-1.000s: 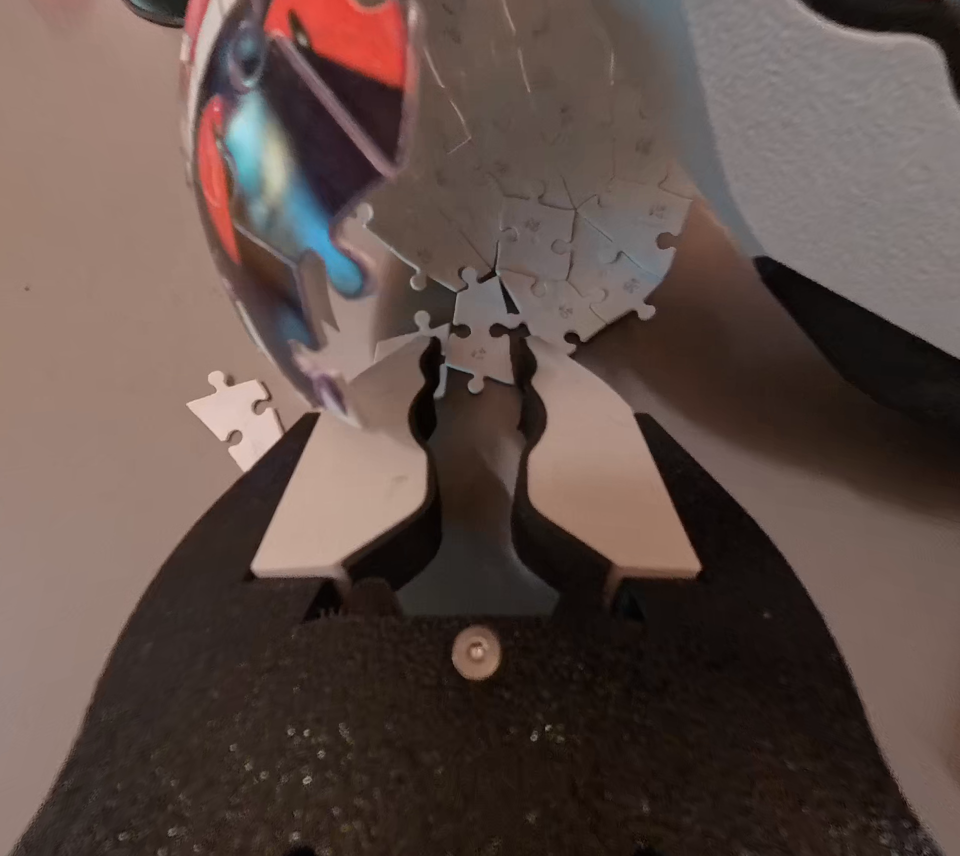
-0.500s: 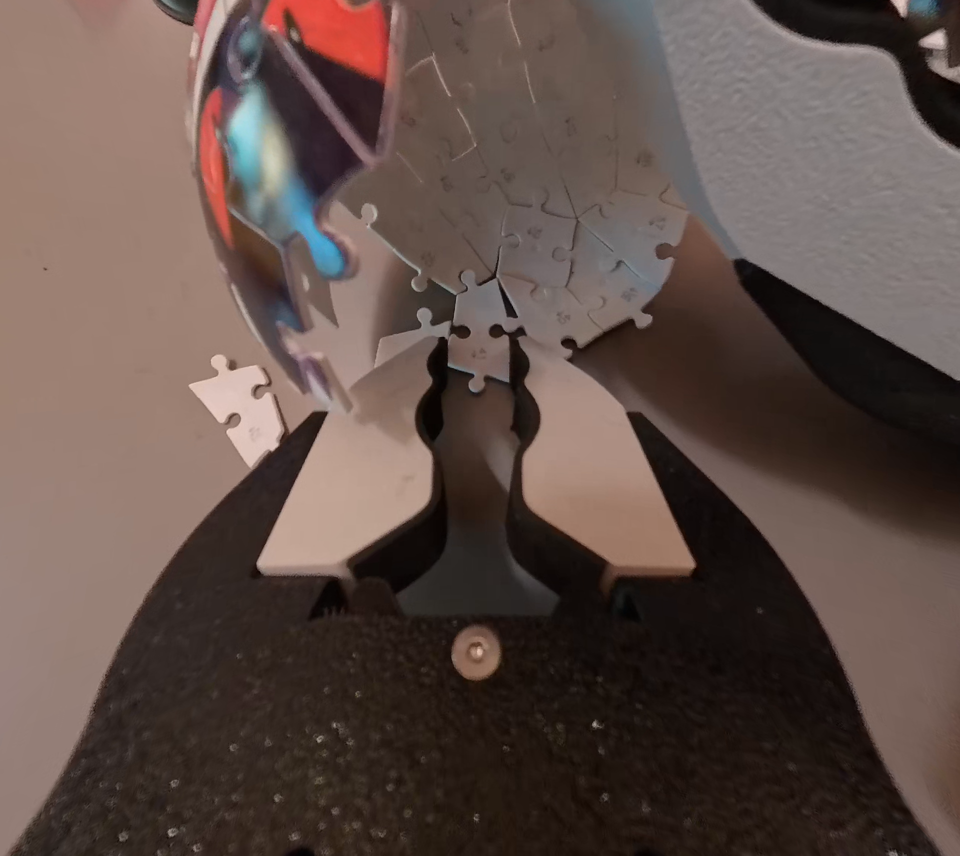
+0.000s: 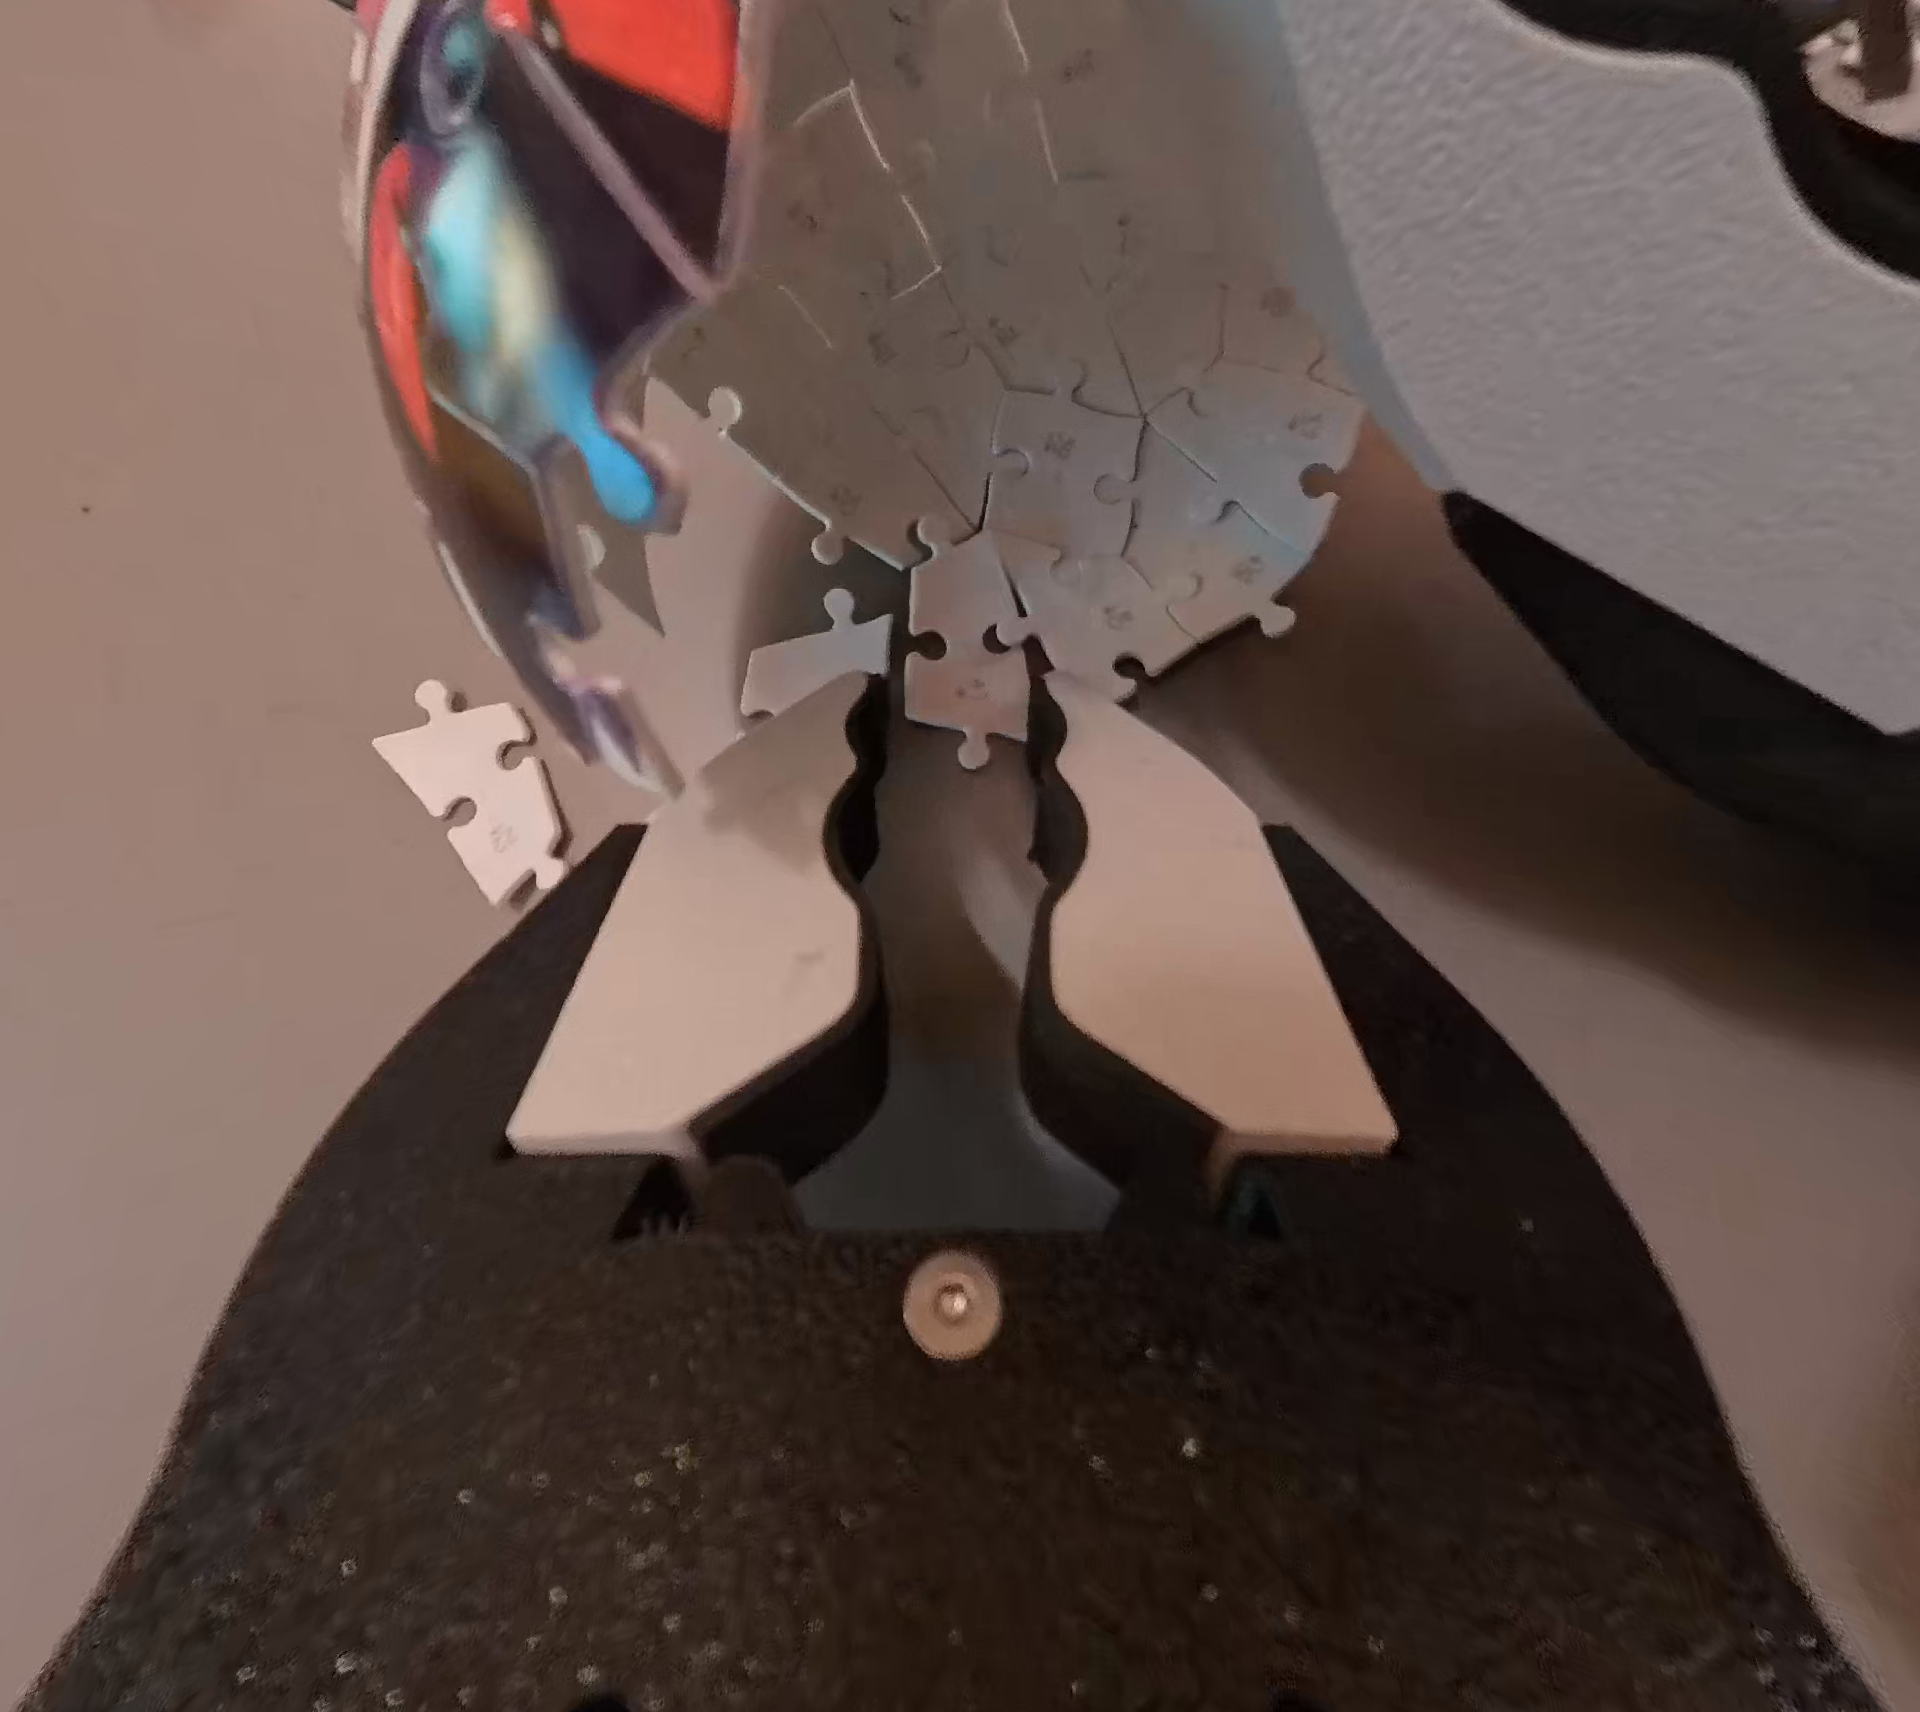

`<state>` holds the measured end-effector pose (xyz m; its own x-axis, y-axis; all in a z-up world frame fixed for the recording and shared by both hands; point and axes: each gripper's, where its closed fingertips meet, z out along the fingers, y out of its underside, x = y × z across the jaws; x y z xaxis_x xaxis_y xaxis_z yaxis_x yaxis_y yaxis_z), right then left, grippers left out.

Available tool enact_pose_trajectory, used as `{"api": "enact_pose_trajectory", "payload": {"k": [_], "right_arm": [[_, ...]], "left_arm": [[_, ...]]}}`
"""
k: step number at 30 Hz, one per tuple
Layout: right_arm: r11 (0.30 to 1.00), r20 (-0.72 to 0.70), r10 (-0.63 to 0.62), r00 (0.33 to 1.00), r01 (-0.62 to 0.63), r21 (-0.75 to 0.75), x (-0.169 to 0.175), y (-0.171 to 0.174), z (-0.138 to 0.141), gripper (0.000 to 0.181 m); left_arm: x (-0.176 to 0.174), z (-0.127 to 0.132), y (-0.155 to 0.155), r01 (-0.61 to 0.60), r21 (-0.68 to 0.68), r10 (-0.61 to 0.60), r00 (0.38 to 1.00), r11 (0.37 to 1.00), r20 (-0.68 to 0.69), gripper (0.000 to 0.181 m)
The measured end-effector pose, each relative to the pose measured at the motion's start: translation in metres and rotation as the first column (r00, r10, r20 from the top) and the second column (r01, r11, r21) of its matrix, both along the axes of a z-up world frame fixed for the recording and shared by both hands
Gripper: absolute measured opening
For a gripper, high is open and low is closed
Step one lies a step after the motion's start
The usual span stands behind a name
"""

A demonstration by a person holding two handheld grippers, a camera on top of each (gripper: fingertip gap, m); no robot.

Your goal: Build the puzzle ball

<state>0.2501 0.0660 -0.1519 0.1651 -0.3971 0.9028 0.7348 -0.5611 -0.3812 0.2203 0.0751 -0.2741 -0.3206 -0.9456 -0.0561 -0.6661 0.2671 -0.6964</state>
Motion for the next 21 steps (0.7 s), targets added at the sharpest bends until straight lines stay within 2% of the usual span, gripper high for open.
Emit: {"api": "enact_pose_trajectory", "payload": {"k": [8, 14, 15, 17, 21], "right_arm": [[1.000, 0.002, 0.003, 1.000, -0.003, -0.002, -0.0005, 0.0007, 0.0000, 0.007], [1.000, 0.001, -0.001, 1.000, 0.001, -0.001, 0.0000, -0.0002, 0.0000, 0.007], [1.000, 0.002, -0.001, 1.000, 0.001, -0.001, 0.0000, -0.0002, 0.0000, 0.007], [1.000, 0.001, -0.002, 1.000, 0.002, -0.001, 0.0002, -0.0005, -0.0001, 0.007], [1.000, 0.000, -0.002, 1.000, 0.002, 0.001, 0.0004, -0.0008, -0.0002, 0.007]], "left_arm": [[0.0005, -0.0009, -0.0017, 0.052, -0.015, -0.053, 0.999, 0.999, -0.008, 0.023], [0.0014, -0.0004, 0.0002, 0.015, -0.031, -0.015, 1.000, 0.999, -0.002, 0.021], [0.0019, 0.0012, 0.0017, 0.001, -0.031, -0.001, 1.000, 1.000, 0.006, 0.009], [0.0031, 0.0062, 0.0037, -0.015, -0.040, 0.016, 0.999, 0.999, 0.030, 0.005], [-0.0010, 0.0005, 0.0015, -0.004, -0.046, 0.003, 1.000, 0.999, -0.016, 0.019]]}}
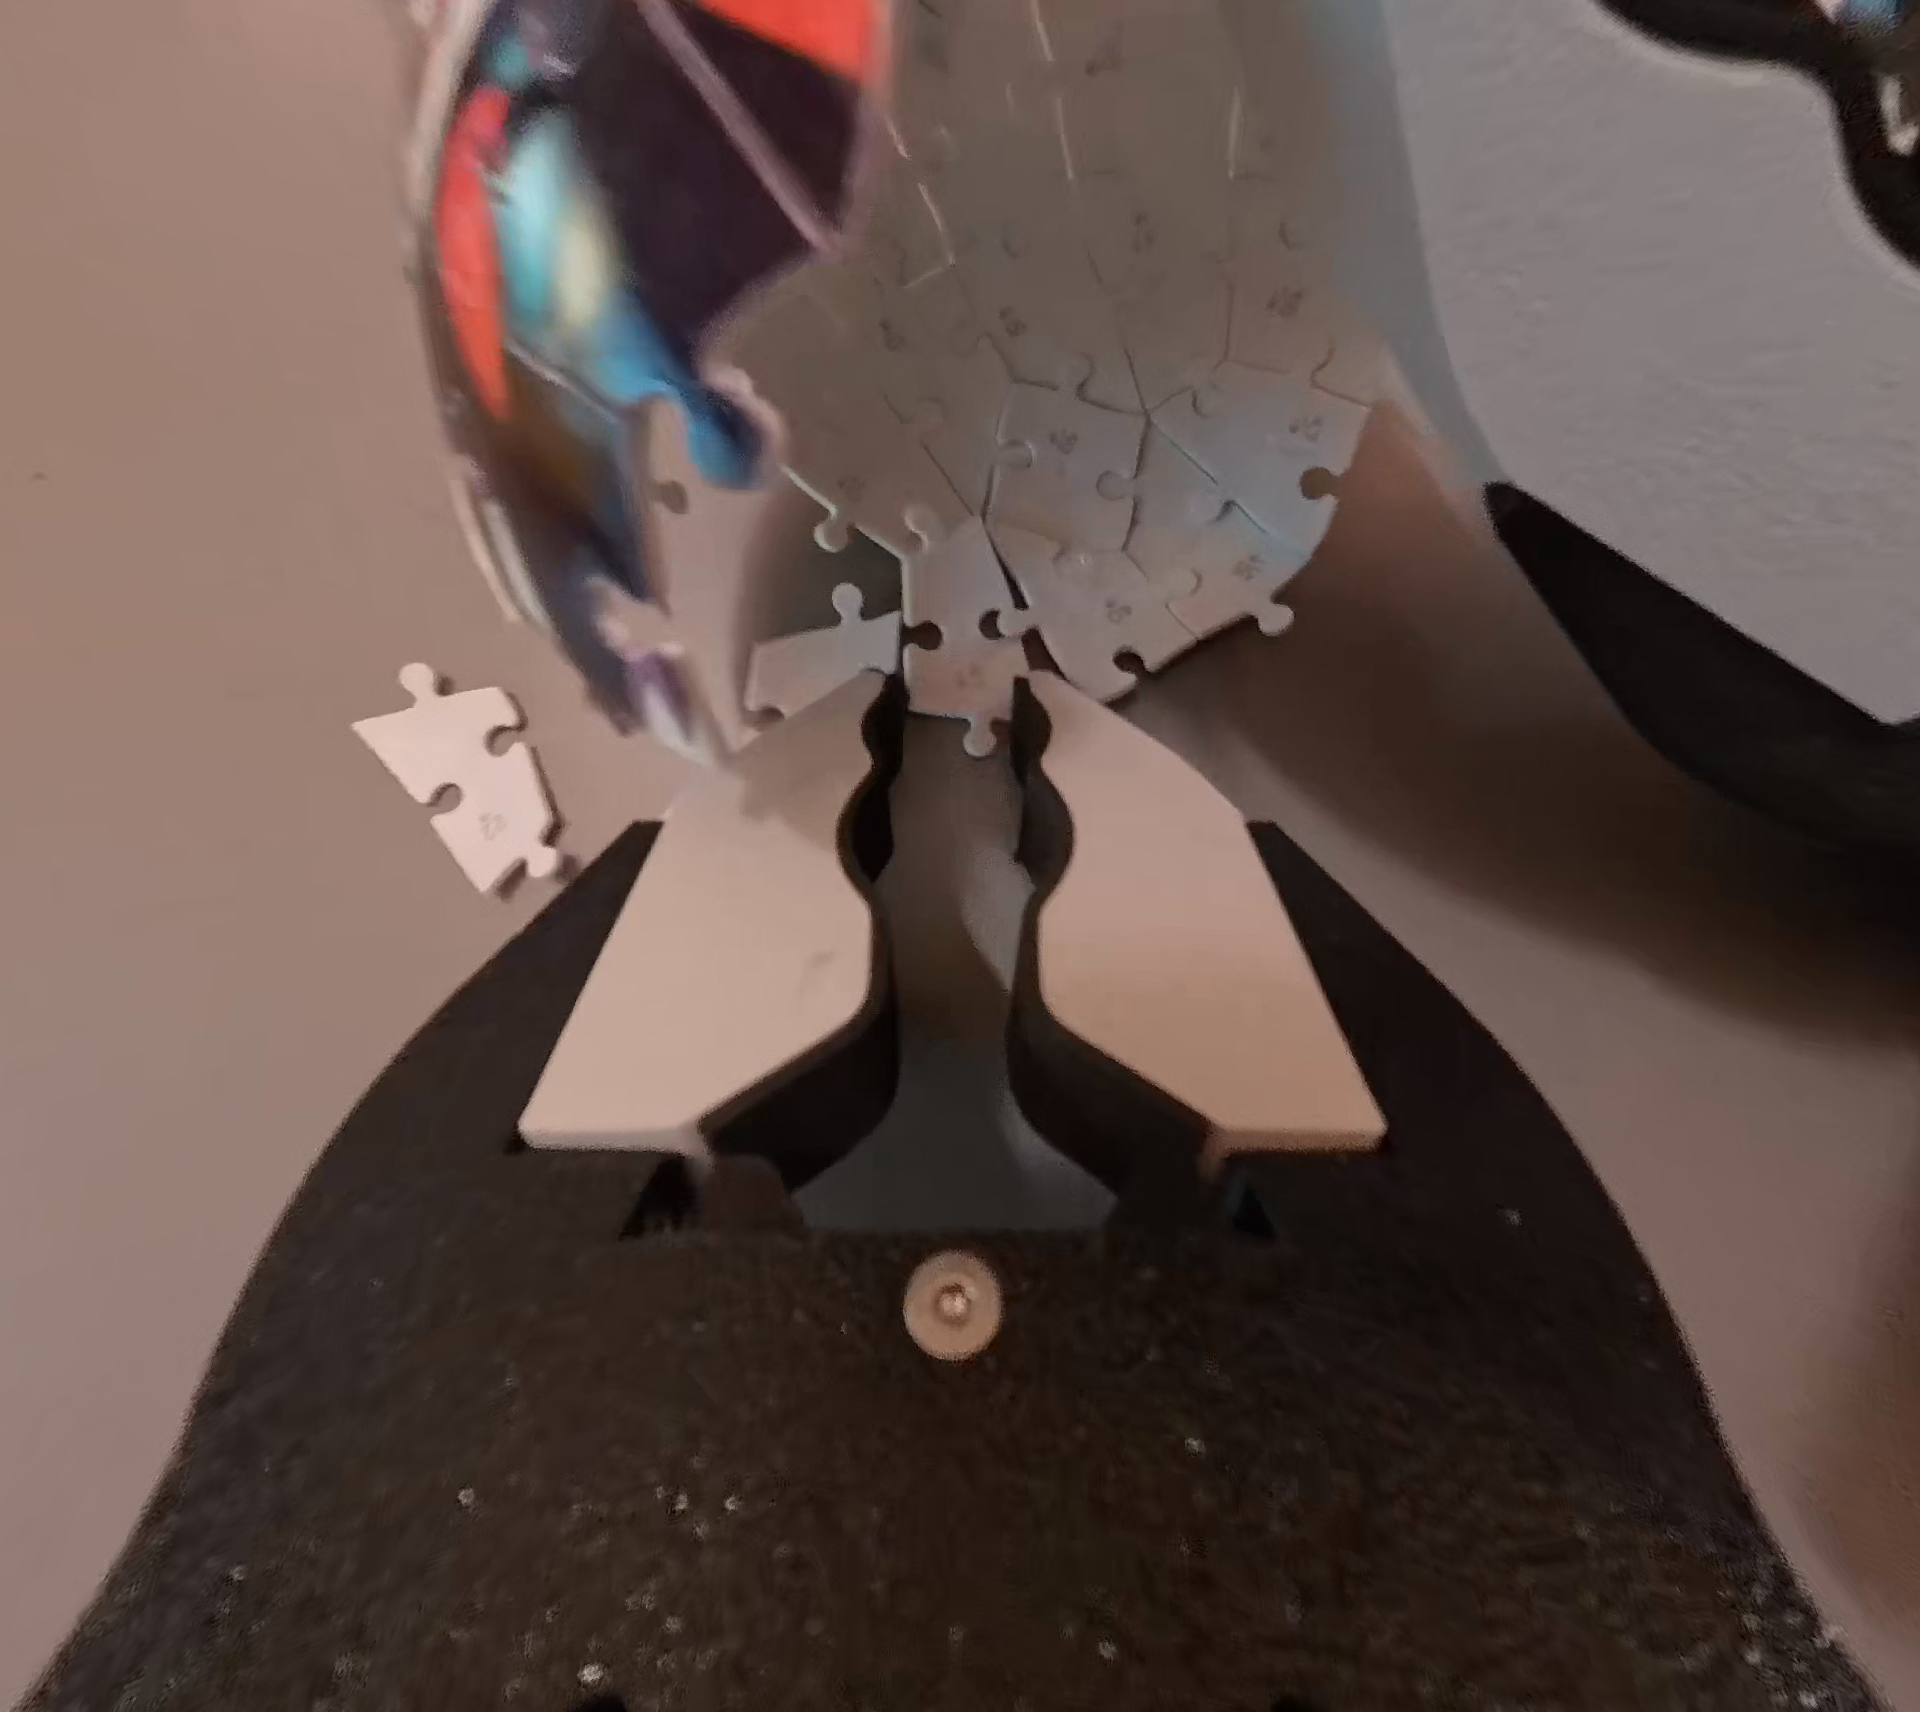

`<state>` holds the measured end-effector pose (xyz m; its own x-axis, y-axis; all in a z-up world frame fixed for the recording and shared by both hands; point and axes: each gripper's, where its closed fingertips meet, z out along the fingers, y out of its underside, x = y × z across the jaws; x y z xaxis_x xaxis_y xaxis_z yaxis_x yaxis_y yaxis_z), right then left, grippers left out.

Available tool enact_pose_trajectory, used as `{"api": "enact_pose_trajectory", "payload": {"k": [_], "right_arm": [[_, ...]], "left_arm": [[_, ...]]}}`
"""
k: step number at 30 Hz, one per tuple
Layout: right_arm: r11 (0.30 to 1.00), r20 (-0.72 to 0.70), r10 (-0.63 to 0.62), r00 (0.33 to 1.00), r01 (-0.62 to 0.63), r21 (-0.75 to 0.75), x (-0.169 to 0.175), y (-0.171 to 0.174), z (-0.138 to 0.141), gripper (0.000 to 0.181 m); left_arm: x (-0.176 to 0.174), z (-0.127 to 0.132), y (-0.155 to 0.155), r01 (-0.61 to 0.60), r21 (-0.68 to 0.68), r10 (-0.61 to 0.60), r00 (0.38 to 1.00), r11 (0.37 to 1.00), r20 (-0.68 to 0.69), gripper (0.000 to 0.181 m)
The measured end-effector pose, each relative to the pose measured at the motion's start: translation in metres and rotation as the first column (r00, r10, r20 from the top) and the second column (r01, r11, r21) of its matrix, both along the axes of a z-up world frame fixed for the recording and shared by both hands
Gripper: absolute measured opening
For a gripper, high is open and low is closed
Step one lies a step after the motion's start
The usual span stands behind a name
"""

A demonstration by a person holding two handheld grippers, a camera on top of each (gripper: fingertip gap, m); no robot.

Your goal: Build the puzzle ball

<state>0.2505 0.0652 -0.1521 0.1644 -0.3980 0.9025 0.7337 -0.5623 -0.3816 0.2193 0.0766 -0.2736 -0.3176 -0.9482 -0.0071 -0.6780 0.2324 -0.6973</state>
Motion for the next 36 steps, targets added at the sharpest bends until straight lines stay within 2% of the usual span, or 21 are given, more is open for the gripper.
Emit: {"api": "enact_pose_trajectory", "payload": {"k": [7, 20, 27, 32, 36], "right_arm": [[1.000, -0.001, 0.001, 1.000, -0.001, 0.000, 0.000, 0.000, 0.000, 0.007], [1.000, -0.003, -0.001, 1.000, 0.001, 0.001, 0.000, -0.001, -0.001, 0.007], [1.000, -0.004, -0.001, 1.000, 0.001, 0.001, 0.000, -0.001, -0.001, 0.007], [1.000, -0.003, -0.001, 1.000, 0.001, 0.001, 0.000, -0.001, -0.001, 0.007], [1.000, -0.003, -0.002, 1.000, 0.002, 0.001, 0.000, -0.001, -0.001, 0.007]], "left_arm": [[0.001, 0.001, 0.002, 0.049, 0.100, -0.052, 0.998, 0.994, 0.024, 0.032], [-0.003, 0.001, -0.003, 0.139, 0.080, -0.141, 0.990, 0.987, 0.023, 0.023], [-0.004, 0.001, 0.008, 0.114, 0.063, -0.115, 0.993, 0.991, 0.002, 0.027], [-0.006, -0.001, -0.003, 0.191, 0.045, -0.191, 0.982, 0.981, 0.002, 0.035], [-0.006, -0.002, -0.008, 0.189, 0.019, -0.189, 0.982, 0.982, -0.010, 0.036]]}}
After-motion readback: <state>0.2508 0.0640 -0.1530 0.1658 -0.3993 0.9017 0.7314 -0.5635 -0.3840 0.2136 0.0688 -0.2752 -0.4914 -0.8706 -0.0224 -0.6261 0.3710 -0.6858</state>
